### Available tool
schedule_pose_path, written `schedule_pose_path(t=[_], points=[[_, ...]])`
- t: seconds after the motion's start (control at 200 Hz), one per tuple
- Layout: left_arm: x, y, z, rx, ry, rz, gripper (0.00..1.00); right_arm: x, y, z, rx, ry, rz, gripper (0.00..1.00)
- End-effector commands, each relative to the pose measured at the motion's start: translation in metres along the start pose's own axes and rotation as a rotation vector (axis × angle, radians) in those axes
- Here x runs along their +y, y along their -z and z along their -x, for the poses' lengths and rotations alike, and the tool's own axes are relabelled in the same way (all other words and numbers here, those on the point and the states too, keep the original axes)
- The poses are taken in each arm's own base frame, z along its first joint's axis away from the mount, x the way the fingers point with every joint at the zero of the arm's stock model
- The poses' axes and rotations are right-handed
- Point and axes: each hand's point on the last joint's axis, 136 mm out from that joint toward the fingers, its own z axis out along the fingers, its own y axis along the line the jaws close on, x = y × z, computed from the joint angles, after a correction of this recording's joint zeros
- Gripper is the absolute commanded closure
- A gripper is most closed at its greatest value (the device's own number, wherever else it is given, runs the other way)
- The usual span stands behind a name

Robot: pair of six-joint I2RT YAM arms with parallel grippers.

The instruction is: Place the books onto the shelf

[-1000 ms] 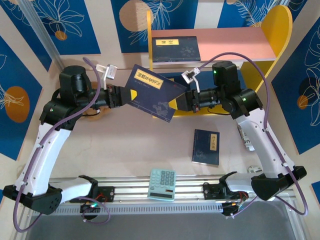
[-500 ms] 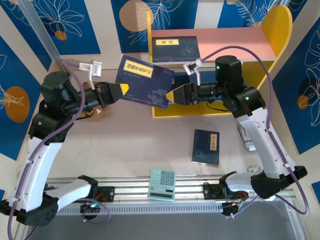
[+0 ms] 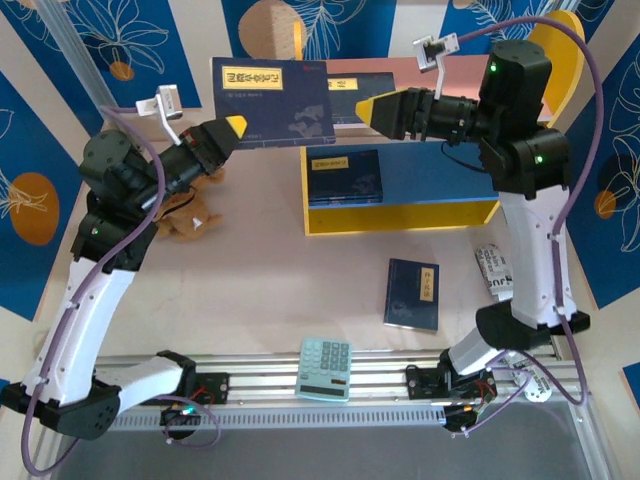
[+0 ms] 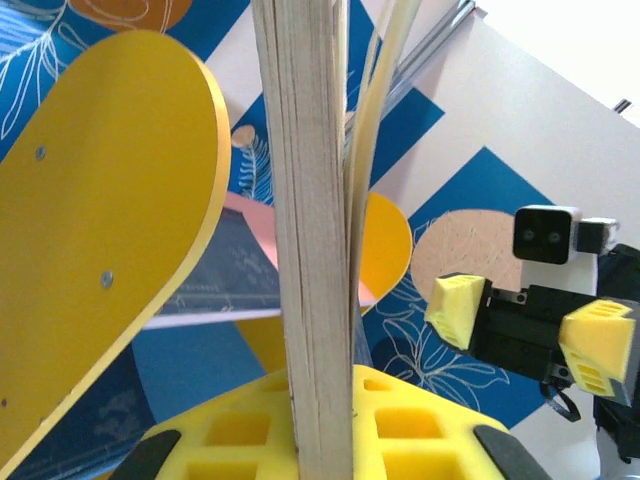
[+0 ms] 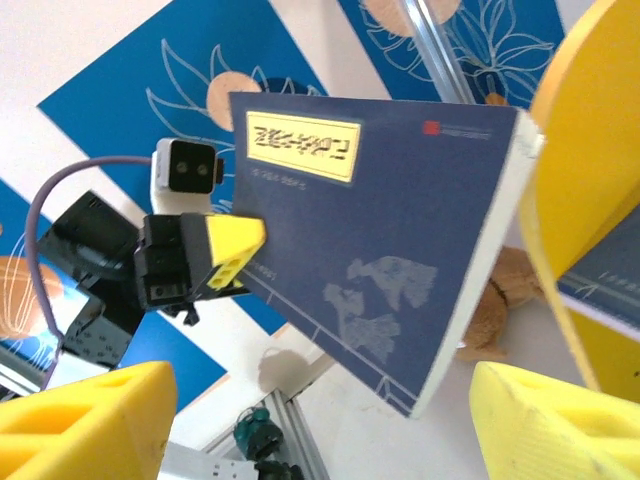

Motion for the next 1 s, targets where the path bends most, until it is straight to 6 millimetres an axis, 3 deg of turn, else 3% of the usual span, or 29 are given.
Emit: schedule_pose_path(t=[0.0, 0.33, 0.625, 0.755, 0.895, 0.995], points=[[-0.034, -0.002, 0.032, -0.112, -0.009, -0.125, 1.0, -0.014, -0.004, -0.008, 0.061, -0.094, -0.001, 0.23], [-0.049, -0.036, 0.023, -0.083, 0.013, -0.214, 1.0, -0.035, -0.02, 0.002, 0.065, -0.154, 0.033, 0.24], [-0.064, -0.052, 0.006, -0.07, -0.006, -0.247, 1.0, -0.043, -0.025, 0.001, 0.079, -0.191, 0.042, 0.35], [-0.067, -0.056, 0.0, -0.064, -0.016, -0.244, 1.0, -0.04, -0.021, 0.002, 0.07, -0.187, 0.043, 0.52], [-0.061, -0.064, -0.006, -0.056, -0.015, -0.219, 1.0, -0.039, -0.012, 0.01, 0.038, -0.184, 0.035, 0.84], [-0.058, -0.072, -0.014, -0.035, 0.0, -0.214, 0.95, -0.042, -0.003, 0.016, 0.018, -0.177, 0.031, 0.92]])
